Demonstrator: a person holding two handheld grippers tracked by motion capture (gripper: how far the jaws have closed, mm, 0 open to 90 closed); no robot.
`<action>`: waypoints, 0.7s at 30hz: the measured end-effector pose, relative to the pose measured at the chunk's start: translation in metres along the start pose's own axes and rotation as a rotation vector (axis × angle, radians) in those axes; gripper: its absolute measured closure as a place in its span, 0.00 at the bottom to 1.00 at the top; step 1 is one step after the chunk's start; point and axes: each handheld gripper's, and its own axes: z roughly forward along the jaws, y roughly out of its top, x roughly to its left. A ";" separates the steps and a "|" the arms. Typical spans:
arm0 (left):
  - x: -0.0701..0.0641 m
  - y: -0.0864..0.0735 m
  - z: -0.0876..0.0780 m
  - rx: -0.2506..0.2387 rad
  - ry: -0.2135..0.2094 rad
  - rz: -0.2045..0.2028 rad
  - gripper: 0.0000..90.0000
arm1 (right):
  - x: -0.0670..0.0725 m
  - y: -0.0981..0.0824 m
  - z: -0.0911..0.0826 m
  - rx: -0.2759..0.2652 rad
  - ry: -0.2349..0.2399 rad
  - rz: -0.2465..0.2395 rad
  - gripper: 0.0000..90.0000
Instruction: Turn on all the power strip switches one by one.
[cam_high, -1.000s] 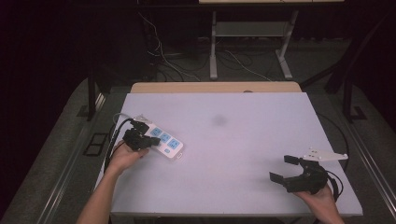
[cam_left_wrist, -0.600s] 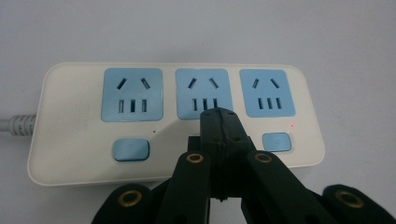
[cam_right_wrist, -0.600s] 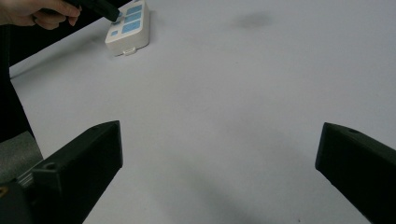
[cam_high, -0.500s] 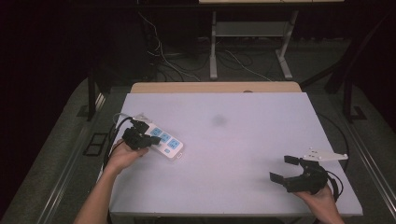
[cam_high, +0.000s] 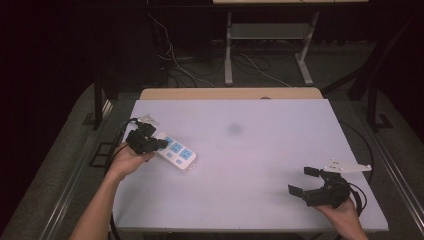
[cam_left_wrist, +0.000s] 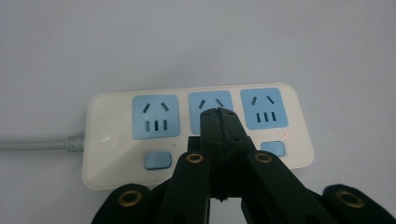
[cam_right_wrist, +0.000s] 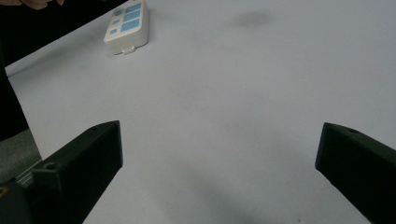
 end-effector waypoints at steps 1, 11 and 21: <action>0.001 0.001 -0.002 -0.006 0.000 -0.006 1.00 | 0.000 0.000 0.000 0.000 -0.001 0.000 0.01; 0.017 0.002 -0.017 -0.032 0.028 -0.033 1.00 | 0.000 0.000 0.001 0.002 -0.002 -0.007 0.01; 0.029 -0.001 -0.016 -0.042 0.050 -0.052 1.00 | 0.000 0.000 0.003 0.010 -0.003 -0.011 0.01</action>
